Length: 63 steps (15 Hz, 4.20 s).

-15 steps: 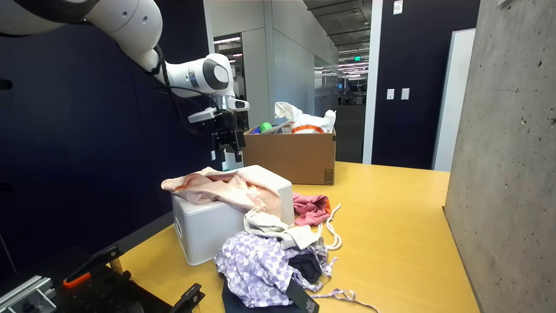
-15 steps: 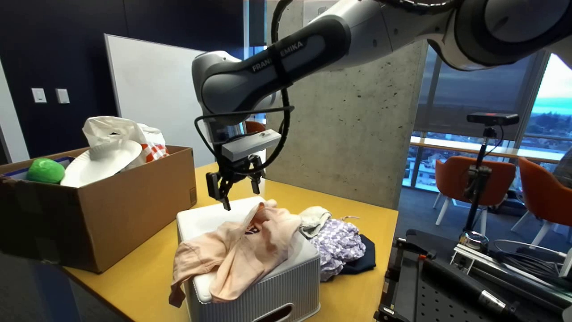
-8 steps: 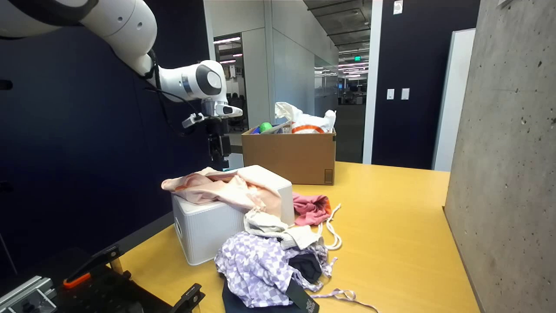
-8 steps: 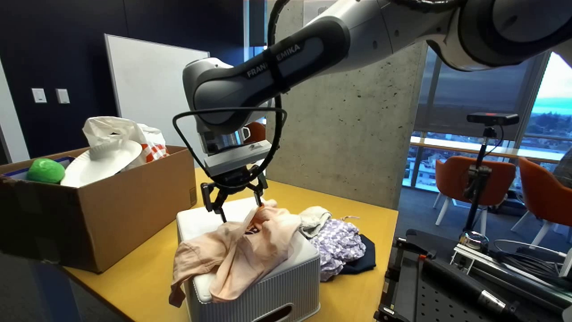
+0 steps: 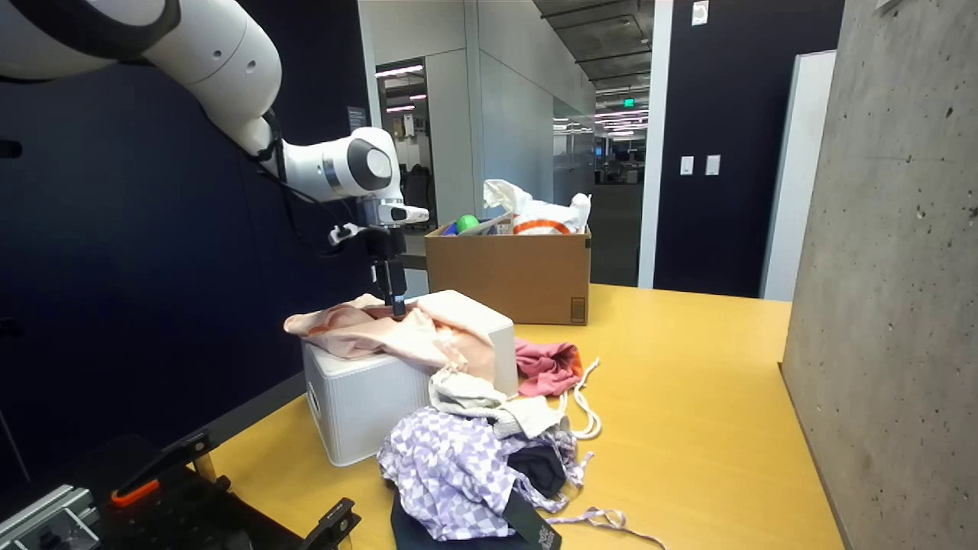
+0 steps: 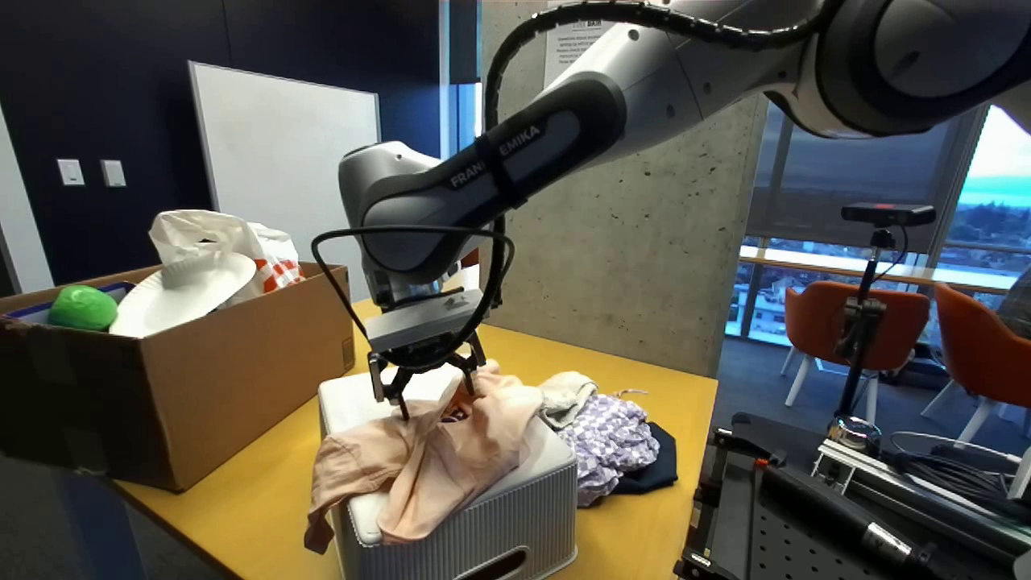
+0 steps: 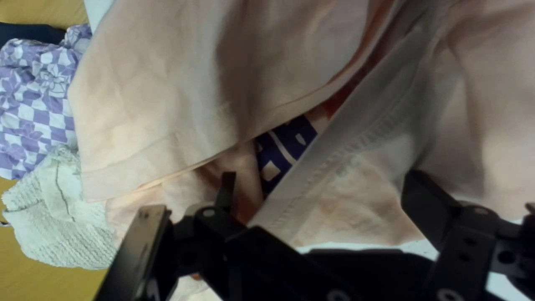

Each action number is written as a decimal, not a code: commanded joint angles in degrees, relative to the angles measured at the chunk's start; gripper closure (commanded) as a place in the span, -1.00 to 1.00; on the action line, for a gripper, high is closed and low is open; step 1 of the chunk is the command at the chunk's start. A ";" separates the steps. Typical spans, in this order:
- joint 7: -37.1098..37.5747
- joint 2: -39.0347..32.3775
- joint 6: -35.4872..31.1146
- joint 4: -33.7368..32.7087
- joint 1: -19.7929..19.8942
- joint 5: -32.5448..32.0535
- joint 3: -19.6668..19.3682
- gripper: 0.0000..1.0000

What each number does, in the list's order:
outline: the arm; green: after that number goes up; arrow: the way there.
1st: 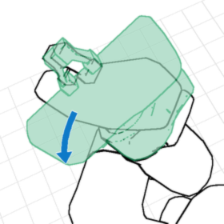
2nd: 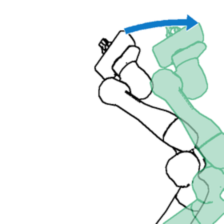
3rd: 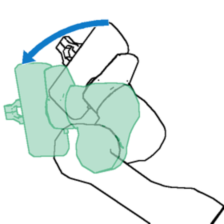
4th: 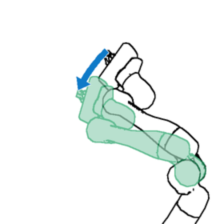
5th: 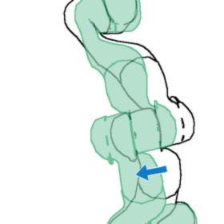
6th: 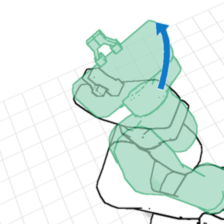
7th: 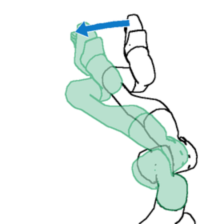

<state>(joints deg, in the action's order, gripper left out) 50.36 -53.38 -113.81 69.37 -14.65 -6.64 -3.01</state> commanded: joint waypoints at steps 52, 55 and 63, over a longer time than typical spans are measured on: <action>16.76 37.29 -16.38 31.77 -3.85 -23.34 3.73 0.96; 23.98 39.04 -23.17 35.35 -5.72 -34.41 2.52 0.96; 44.83 43.71 -20.52 35.73 -5.28 -64.73 4.91 0.96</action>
<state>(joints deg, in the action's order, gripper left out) 86.76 -13.64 -135.54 103.58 -20.60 -62.85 0.51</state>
